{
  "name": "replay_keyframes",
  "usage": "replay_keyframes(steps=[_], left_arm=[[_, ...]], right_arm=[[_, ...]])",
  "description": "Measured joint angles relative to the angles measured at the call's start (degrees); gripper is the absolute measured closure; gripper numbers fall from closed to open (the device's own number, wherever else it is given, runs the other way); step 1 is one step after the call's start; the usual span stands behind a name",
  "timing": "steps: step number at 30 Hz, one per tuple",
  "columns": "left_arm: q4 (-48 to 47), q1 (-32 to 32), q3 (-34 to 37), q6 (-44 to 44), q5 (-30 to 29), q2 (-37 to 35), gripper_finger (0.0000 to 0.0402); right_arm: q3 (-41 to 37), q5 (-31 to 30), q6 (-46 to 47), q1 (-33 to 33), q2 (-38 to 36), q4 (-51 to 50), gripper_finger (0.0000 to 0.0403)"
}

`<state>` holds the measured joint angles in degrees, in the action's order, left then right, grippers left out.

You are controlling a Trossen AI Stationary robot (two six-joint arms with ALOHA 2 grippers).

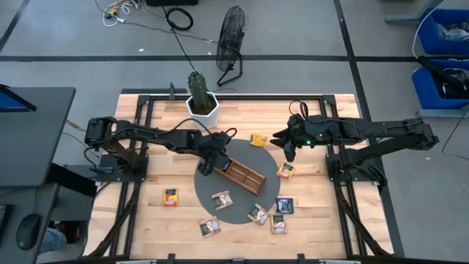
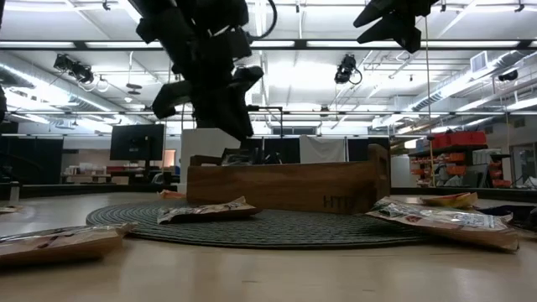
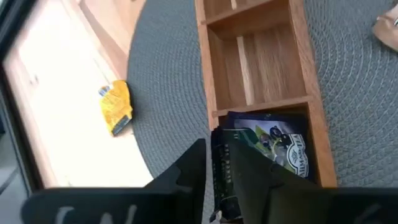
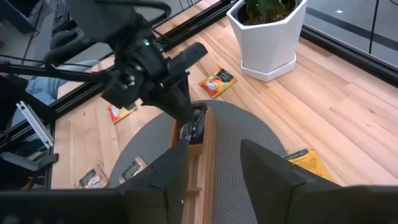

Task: Pick & Place Tea
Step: Put the purple tea bag into the left section of the wooden organizer

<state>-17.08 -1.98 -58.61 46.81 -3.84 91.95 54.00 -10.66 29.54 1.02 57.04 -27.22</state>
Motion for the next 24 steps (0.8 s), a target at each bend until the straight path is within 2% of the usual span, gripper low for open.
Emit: replay_keyframes(steps=[6, 8, 11, 14, 16, 20, 24], left_arm=[[-0.6, 0.0, 0.0, -1.5, -1.2, -1.1, 0.0278], [-0.4, 0.3, 0.0, -2.8, -4.2, -2.1, 0.0264], [-0.2, 0.6, 0.0, -6.0, -12.3, -4.5, 0.0246], [0.0, 0.5, -1.2, -13.5, -19.5, -7.0, 0.0234], [0.0, 0.4, -2.4, -19.9, -21.7, -8.6, 0.0232], [0.0, 0.4, -5.1, -31.8, -22.0, -10.6, 0.0235], [0.7, 0.5, -7.5, -40.8, -21.8, -11.1, 0.024]], right_arm=[[0.0, 0.8, 0.0, 0.0, 0.0, -0.6, 0.025], [0.0, 3.2, 0.4, 0.0, 0.0, -2.0, 0.025], [0.0, 5.3, 2.3, 1.3, 0.0, -7.1, 0.025], [0.0, 5.4, 3.4, 5.3, 0.0, -12.3, 0.025], [0.0, 5.7, 3.9, 8.8, 0.0, -14.5, 0.025], [-0.5, 5.8, 4.8, 16.0, 0.0, -16.2, 0.025], [-4.8, 5.8, 6.7, 22.2, 0.0, -14.5, 0.025]])
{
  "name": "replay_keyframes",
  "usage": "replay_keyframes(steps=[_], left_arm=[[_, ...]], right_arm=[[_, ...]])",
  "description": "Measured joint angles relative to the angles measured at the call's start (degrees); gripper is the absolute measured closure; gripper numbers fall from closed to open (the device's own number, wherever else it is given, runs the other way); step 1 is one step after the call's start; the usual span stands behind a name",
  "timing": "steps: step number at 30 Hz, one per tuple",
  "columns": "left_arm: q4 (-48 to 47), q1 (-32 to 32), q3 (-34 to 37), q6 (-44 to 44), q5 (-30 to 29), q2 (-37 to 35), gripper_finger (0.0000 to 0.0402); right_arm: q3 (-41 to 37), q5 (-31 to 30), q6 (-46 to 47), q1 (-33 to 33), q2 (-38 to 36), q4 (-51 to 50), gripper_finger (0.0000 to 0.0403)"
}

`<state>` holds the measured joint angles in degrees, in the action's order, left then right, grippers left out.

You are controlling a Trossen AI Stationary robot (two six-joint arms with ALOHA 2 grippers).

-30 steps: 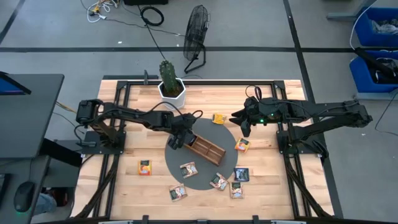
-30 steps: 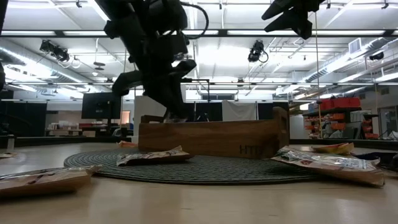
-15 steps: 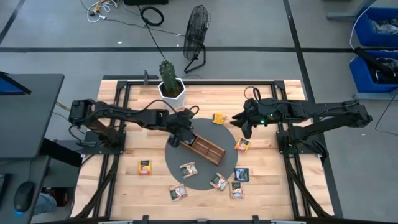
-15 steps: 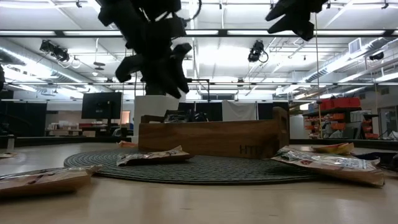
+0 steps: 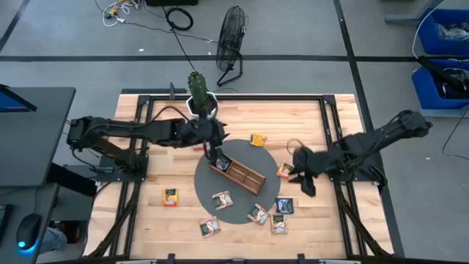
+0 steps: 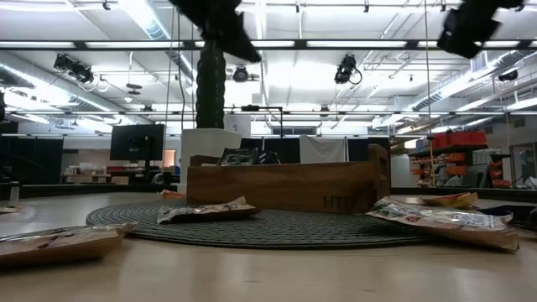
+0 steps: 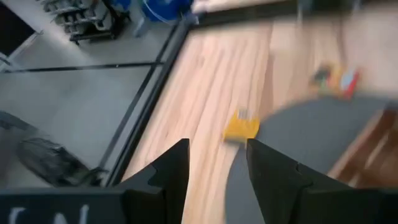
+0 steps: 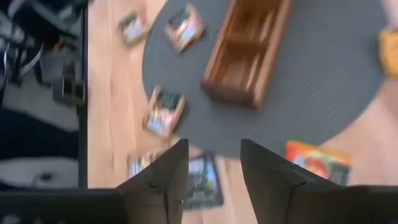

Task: Pick & Place Tea
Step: Put the purple tea bag into the left section of the wooden organizer

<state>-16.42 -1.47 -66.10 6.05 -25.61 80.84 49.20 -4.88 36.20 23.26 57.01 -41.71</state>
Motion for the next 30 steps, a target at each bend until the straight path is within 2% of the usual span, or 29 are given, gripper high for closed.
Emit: replay_keyframes(steps=[6, 9, 12, 18, 30], left_arm=[[1.0, 0.1, -1.3, -6.9, 0.0, 0.0, 0.0246], [1.5, 0.2, -1.3, -8.1, 0.0, 0.0, 0.0248], [1.9, 0.5, -1.3, -8.4, 0.0, 0.0, 0.0248], [2.0, 1.1, -1.3, -8.4, 0.0, 0.0, 0.0248], [2.5, 1.1, -1.3, -9.5, 0.0, 0.0, 0.0248]], right_arm=[[-11.1, 0.0, 2.4, 4.9, 2.3, 15.2, 0.025], [-13.8, 0.0, 2.0, 5.6, 5.7, 18.7, 0.025], [-14.3, 0.1, -0.7, 5.8, 9.9, 19.1, 0.025], [-14.3, 4.4, -6.6, 5.7, 19.0, 23.6, 0.025], [-14.1, 2.7, -9.3, 5.7, 29.0, 27.0, 0.025]])
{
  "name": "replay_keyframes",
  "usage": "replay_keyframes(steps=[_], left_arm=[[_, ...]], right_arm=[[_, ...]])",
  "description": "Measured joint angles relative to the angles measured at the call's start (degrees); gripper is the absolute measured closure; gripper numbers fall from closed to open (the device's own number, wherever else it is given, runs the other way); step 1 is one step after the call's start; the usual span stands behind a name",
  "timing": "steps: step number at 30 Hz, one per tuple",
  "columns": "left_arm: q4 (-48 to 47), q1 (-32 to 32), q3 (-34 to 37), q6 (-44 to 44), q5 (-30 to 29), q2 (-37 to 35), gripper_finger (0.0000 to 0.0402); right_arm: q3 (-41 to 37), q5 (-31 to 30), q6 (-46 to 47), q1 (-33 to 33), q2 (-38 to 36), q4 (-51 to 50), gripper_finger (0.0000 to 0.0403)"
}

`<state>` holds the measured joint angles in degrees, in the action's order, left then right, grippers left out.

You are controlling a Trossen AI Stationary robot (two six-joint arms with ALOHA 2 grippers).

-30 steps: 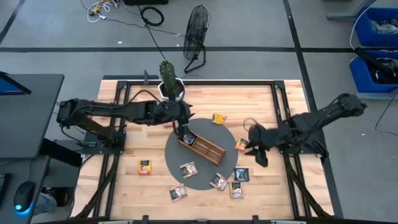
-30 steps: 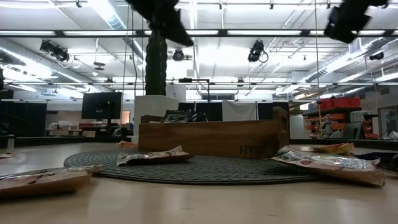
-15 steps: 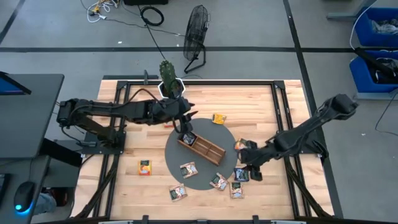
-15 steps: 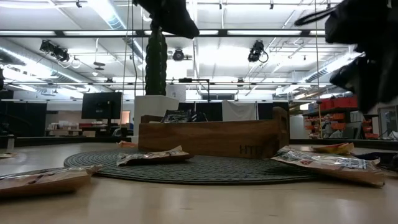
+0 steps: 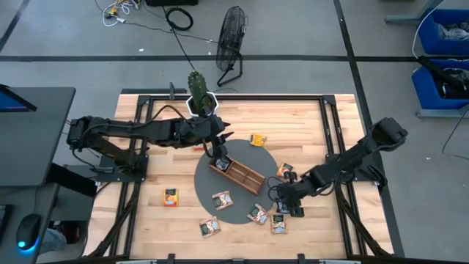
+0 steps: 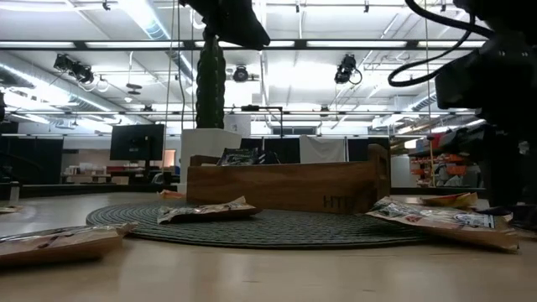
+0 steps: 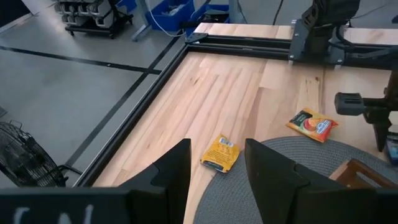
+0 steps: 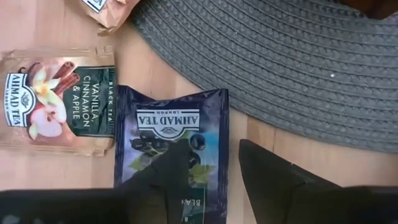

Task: Pick & Place Tea
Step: Put the purple tea bag into the left section of the wooden organizer

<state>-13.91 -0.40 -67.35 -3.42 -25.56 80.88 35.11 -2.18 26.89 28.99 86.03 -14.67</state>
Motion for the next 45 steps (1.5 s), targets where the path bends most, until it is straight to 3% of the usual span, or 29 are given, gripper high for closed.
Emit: replay_keyframes(steps=[7, 15, 26, 31, 41, 45], left_arm=[[0.0, 0.0, 0.0, -0.2, 0.0, 0.0, 0.0248], [0.0, 0.0, 0.0, -0.1, 0.0, 0.0, 0.0248], [0.0, 0.0, 0.0, 0.0, 0.0, 0.1, 0.0248], [0.0, 0.0, 0.0, 0.0, 0.0, 0.1, 0.0248], [0.0, 0.0, 0.0, 0.0, 0.0, 0.1, 0.0248], [-0.1, 0.0, 0.0, 0.0, 0.0, 0.1, 0.0248]], right_arm=[[0.1, -0.4, -1.0, 0.0, 1.2, 0.3, 0.027], [0.0, -0.8, -0.8, -0.1, 1.3, 0.1, 0.039], [3.4, -2.2, 2.1, 0.0, -2.6, -6.0, 0.04], [3.4, 0.7, -0.2, 0.0, -3.2, -5.2, 0.0364], [2.5, -3.3, -4.0, -0.1, -2.5, -3.7, 0.0194], [2.5, -3.3, -4.9, 0.1, -2.4, -3.0, 0.0154]])
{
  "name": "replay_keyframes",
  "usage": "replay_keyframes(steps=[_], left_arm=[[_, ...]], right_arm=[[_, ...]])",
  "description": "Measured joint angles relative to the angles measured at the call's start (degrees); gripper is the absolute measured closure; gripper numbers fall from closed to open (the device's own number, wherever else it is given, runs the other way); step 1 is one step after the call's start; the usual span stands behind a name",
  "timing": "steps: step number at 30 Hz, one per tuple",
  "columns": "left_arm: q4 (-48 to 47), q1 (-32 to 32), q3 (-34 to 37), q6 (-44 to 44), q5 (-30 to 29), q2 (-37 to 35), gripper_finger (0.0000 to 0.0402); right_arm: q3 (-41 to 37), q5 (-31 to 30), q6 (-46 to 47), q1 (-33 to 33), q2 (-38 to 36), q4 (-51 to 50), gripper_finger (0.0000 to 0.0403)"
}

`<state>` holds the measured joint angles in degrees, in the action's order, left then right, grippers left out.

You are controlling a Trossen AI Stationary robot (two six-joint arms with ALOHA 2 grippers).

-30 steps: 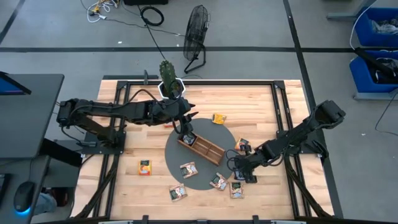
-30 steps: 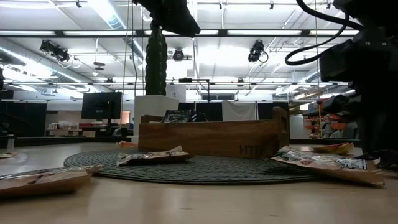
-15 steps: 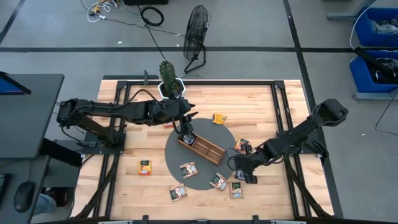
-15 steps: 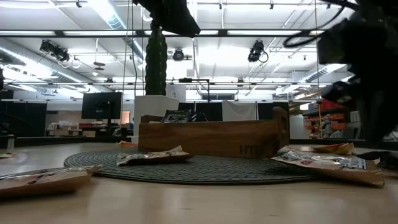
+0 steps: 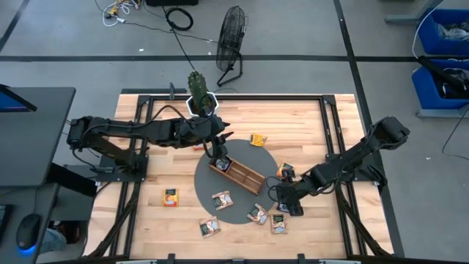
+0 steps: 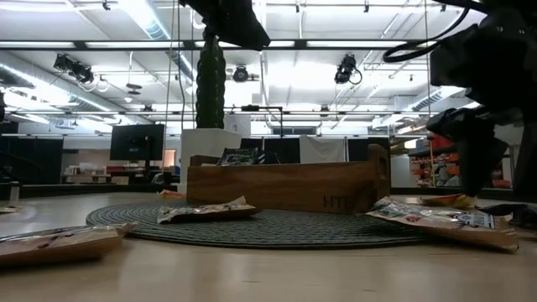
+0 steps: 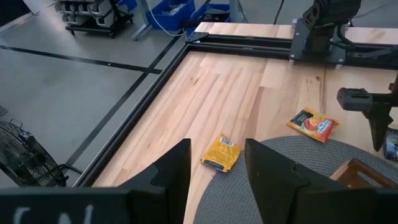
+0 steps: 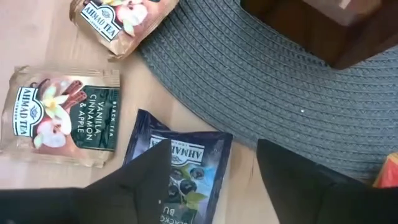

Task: Pick & Place Tea
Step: Put the purple tea bag into the left section of the wooden organizer

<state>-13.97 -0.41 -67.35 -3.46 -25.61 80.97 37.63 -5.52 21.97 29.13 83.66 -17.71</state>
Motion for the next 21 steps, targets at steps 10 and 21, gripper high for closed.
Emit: replay_keyframes(steps=[10, 21], left_arm=[[0.0, -0.1, 0.0, 0.2, 0.0, 0.0, 0.0248], [0.0, -0.1, 0.0, 0.2, 0.0, 0.0, 0.0248]], right_arm=[[0.3, 0.0, -0.4, 0.1, 4.9, 1.2, 0.0189], [0.2, 1.2, -0.4, 0.1, 5.4, 0.5, 0.0376]])
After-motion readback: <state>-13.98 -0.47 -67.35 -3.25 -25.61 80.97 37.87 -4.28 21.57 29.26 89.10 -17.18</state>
